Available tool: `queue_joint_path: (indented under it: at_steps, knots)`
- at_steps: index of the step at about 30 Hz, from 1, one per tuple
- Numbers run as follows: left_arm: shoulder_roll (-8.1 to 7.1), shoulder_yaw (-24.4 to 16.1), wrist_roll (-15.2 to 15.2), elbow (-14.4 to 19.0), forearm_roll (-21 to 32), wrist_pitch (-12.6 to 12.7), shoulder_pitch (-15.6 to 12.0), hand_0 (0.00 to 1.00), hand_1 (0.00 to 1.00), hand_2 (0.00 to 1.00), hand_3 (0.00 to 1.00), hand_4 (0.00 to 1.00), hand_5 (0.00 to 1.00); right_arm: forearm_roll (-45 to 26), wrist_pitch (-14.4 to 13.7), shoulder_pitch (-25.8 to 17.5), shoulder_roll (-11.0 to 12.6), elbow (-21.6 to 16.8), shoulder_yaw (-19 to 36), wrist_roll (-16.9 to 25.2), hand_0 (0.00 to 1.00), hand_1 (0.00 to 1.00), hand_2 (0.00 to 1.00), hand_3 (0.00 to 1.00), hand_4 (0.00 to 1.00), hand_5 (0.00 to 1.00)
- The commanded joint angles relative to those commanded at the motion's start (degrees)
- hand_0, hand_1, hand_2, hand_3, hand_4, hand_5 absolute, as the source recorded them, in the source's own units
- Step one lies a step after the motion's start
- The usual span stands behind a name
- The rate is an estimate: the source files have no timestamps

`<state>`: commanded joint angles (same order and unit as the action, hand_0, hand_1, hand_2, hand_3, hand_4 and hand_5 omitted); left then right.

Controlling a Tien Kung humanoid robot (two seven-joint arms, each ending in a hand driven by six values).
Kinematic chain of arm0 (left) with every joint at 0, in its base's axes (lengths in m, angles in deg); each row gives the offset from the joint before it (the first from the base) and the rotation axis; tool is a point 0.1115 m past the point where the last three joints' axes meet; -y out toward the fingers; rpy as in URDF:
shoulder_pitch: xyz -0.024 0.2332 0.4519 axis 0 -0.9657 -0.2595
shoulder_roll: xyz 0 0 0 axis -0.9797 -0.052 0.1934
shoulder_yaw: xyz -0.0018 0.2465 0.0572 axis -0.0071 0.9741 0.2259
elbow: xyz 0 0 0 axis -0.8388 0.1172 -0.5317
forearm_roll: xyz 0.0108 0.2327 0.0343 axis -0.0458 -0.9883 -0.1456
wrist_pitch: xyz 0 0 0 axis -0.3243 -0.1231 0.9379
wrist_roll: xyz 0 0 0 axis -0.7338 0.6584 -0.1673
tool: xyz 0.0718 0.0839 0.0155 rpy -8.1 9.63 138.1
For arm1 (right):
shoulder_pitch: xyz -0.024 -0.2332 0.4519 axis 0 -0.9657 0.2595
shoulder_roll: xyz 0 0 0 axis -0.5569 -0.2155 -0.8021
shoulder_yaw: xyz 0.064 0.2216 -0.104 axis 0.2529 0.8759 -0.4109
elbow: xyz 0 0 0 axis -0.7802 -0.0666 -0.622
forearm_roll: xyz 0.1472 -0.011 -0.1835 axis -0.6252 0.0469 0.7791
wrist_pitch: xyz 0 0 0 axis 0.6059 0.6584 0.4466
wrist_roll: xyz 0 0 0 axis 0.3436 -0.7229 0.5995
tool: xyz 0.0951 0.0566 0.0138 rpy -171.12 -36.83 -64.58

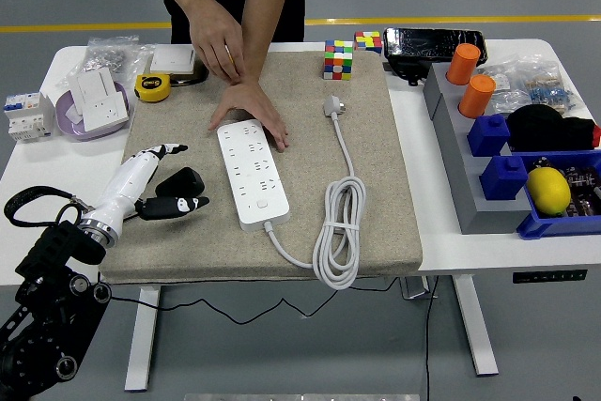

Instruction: Pick up the plug,place it near the board,insert it into the board,press the button

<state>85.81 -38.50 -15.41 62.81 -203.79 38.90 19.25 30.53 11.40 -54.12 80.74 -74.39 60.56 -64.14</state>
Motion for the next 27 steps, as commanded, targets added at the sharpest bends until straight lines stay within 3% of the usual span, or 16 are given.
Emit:
queue_joint_path:
  at_steps: [4,5,10,11,16,17,22,23,27]
  knots:
    - [0.15,0.4,-0.3,-2.0,-0.3,1.5,0.5,0.956,0.955,0.882,0.882,0.998,0.358,0.0,0.0,0.0,0.1,0.0,0.0,0.0,0.929,0.896,0.834,0.859,0.998,0.998]
    - [0.21,0.5,-0.4,-2.6,-0.4,2.0,0.6,0.907,0.891,0.79,0.825,0.998,0.349,0.0,0.0,0.0,0.1,0.0,-0.1,0.0,0.929,0.897,0.833,0.859,0.998,0.998]
    - [0.43,1.0,-0.8,-4.7,-1.1,3.9,1.0,0.907,0.891,0.79,0.825,0.998,0.349,0.0,0.0,0.0,0.1,0.0,-0.2,0.0,0.929,0.897,0.833,0.859,0.998,0.998]
    - [0.48,1.0,-0.9,-5.1,-1.3,4.2,1.1,0.835,0.838,0.723,0.756,0.998,0.336,0.0,0.0,0.0,0.1,0.0,-0.2,0.0,0.929,0.896,0.833,0.86,0.998,0.998]
    - [0.72,1.1,-1.3,-6.1,-1.6,5.7,1.6,0.835,0.838,0.723,0.756,0.998,0.336,0.1,0.0,-0.1,0.1,0.0,0.0,-0.1,0.929,0.896,0.833,0.86,0.998,0.998]
    - [0.74,1.1,-1.3,-6.4,-1.7,6.1,1.8,0.78,0.751,0.628,0.639,0.998,0.312,0.1,0.0,-0.1,0.1,0.0,0.0,0.0,0.929,0.896,0.832,0.86,0.998,0.998]
    - [0.87,1.2,-1.4,-7.5,-2.3,7.2,2.5,0.78,0.751,0.628,0.639,0.998,0.312,0.0,0.0,0.1,0.1,0.0,0.0,0.0,0.929,0.896,0.832,0.86,0.998,0.998]
    - [0.89,1.3,-1.4,-7.8,-2.3,7.4,2.6,0.729,0.702,0.52,0.496,0.967,0.272,0.0,0.0,0.1,0.1,0.0,0.0,0.0,0.929,0.896,0.832,0.86,0.998,0.998]
    - [0.99,1.2,-1.5,-8.4,-2.3,8.0,3.0,0.729,0.702,0.52,0.496,0.967,0.272,0.1,0.0,0.1,0.1,0.0,0.1,0.0,0.929,0.896,0.832,0.86,0.998,0.998]
